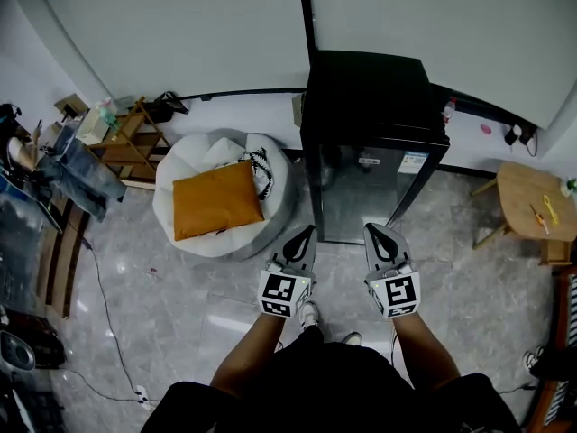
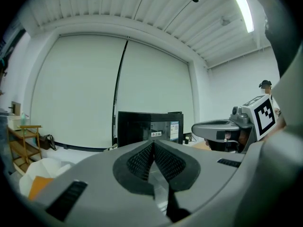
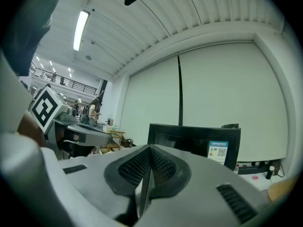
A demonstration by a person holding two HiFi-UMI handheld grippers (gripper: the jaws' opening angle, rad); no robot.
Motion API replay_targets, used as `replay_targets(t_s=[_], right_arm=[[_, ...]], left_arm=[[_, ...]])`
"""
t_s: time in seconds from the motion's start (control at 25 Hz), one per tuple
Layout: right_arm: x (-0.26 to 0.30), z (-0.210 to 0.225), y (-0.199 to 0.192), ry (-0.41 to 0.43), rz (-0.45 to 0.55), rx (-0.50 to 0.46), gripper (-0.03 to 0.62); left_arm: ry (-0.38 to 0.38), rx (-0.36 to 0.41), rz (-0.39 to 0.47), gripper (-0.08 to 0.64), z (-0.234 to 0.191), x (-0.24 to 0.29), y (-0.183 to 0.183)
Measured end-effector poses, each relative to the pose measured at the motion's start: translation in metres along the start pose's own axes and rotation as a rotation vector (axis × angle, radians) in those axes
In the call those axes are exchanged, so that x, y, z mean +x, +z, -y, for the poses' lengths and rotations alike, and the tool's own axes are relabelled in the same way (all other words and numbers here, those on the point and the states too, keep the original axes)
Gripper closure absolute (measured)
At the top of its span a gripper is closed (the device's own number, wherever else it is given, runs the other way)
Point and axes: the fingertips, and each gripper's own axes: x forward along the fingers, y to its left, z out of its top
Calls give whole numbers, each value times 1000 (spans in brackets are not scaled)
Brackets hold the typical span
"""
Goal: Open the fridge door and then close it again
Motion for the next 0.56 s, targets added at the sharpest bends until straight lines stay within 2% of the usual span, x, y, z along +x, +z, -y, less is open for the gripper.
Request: replay_targets(t_s=[0.28,0.56], right_arm=[[-20,-7,-1,24,9,28,574],[-35,-2,-1,13,17,47,574]], left_arm=[[16,-3,-16,538,14,-13,-3],[106,-38,11,538,2,-28,1]])
